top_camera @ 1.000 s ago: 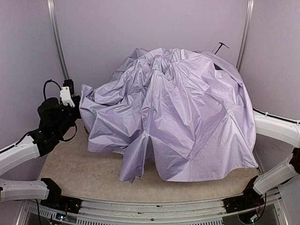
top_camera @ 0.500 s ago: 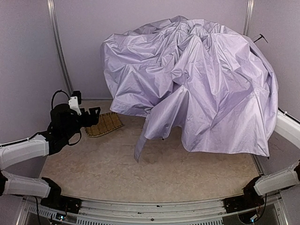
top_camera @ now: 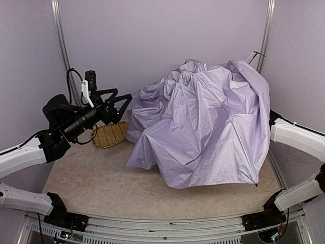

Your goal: Put away the umbrella

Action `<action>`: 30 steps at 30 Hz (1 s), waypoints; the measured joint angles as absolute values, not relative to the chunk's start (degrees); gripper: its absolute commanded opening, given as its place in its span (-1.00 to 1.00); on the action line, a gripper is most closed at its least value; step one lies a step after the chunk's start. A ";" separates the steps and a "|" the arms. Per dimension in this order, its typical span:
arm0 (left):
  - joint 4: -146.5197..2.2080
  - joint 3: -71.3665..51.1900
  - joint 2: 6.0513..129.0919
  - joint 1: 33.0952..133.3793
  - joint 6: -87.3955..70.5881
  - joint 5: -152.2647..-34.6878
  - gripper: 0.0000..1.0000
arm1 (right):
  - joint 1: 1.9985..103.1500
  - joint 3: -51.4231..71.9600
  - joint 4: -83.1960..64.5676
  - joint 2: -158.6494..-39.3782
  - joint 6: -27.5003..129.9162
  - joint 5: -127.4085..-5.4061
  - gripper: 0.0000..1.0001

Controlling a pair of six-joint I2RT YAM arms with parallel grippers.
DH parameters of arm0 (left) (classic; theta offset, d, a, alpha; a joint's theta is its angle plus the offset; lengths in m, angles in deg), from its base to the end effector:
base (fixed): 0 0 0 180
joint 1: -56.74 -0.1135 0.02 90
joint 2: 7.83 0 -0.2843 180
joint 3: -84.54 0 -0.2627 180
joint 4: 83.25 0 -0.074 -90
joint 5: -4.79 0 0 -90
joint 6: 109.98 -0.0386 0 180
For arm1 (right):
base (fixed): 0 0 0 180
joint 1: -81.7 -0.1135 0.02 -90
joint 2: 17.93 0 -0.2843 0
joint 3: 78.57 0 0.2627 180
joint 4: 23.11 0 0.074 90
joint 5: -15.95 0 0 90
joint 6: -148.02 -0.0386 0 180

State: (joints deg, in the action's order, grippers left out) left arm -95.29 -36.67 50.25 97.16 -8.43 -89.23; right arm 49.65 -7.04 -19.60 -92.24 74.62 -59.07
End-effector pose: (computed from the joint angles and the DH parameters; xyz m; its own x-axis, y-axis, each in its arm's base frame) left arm 0.1826 -0.1590 0.3829 0.0247 -0.2834 -0.9587 0.7183 0.6720 -0.1801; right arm 0.2626 0.1762 0.3623 0.1197 -0.2507 -0.9606 -0.7265 0.6374 -0.2568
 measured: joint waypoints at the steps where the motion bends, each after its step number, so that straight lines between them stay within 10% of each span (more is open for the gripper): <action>1: -96.51 -35.28 53.94 98.65 -8.80 -92.74 0.97 | 48.14 -7.13 -19.71 -92.65 74.47 -58.19 -1.00; 18: -99.09 -29.22 72.70 105.71 -10.62 -101.03 0.79 | 33.89 -5.60 -17.40 -103.23 78.25 -49.16 -0.98; 30: -103.18 -32.78 73.81 107.15 -9.90 -102.78 -0.25 | 32.03 -2.78 -10.23 -106.84 82.43 -45.45 0.33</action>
